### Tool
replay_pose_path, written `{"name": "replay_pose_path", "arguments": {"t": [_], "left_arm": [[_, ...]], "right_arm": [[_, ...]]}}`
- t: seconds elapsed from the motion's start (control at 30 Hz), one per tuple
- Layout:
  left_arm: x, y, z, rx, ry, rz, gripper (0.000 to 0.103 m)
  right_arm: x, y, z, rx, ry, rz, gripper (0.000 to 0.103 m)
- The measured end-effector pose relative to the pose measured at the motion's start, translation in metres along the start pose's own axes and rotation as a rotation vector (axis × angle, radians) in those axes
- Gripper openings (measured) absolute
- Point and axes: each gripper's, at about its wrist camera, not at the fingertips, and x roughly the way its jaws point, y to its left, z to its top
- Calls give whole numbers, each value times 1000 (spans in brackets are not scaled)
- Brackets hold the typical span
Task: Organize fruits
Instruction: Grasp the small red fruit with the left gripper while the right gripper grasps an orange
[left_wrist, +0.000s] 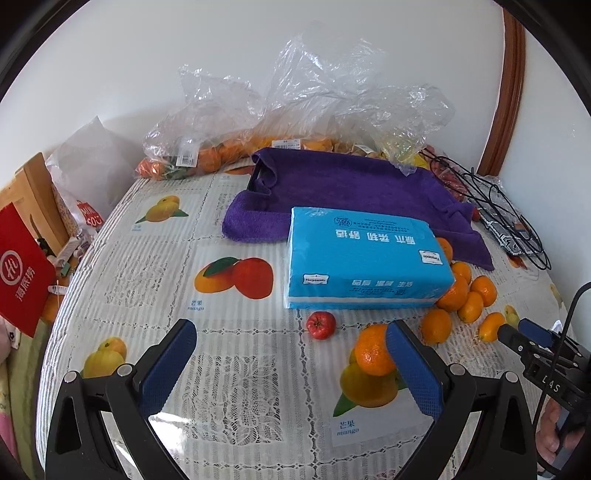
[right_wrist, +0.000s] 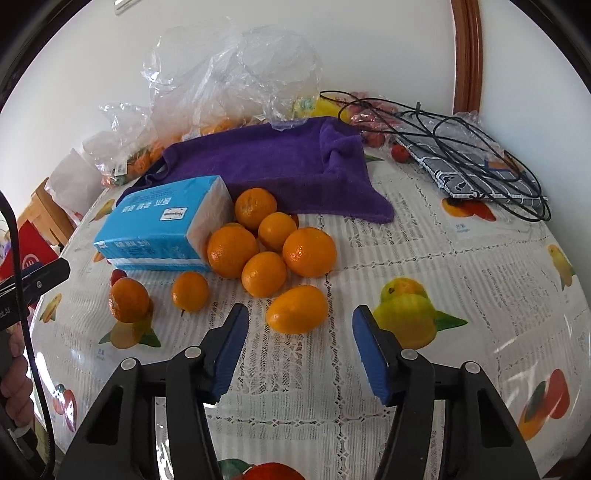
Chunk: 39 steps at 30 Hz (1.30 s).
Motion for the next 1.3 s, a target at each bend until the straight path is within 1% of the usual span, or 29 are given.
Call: {"name": "replay_pose_path", "arguments": {"t": [0.13, 0.2, 0.27, 0.3, 0.37, 0.43, 0.6, 0.7, 0.77, 0.83, 0.93, 1.03, 1.2, 1.27, 1.3], "left_arm": [[10, 8, -4, -30, 29, -32, 103], [12, 10, -5, -33, 32, -35, 103], [14, 10, -5, -31, 37, -32, 103], [15, 9, -5, -26, 36, -37, 103], [16, 8, -5, -20, 35, -45, 103], [18, 7, -5, -15, 36, -67, 103], [27, 5, -2, -5, 45, -43, 102], [35, 9, 0, -15, 67, -52, 95], [39, 12, 1, -19, 78, -58, 87], [44, 12, 1, -14, 93, -68, 76], [54, 10, 1, -1, 125, -91, 67], [60, 7, 1, 14, 131, -113, 66], [67, 2, 2, 37, 134, -136, 65], [69, 2, 1, 36, 136, -138, 60], [71, 2, 1, 31, 140, -143, 56]], "right_arm": [[15, 3, -4, -15, 27, 17, 58], [22, 5, -5, -37, 32, 3, 58], [28, 6, -5, -43, 42, -10, 51], [29, 6, -5, -43, 38, -11, 50], [29, 7, -6, -53, 26, -14, 43], [29, 9, -7, -69, 21, -19, 42], [27, 6, -5, -56, 26, -7, 42], [24, 4, -4, -49, 16, 2, 40], [22, 3, -3, -43, 10, 8, 35], [21, 2, -2, -41, 8, 17, 34], [23, 3, -2, -56, 6, 15, 34], [30, 0, -2, -42, 31, 23, 34], [32, 1, -1, -33, 15, 23, 34], [34, 3, 0, -38, 10, 13, 34], [34, 3, 0, -41, 7, 14, 33]]}}
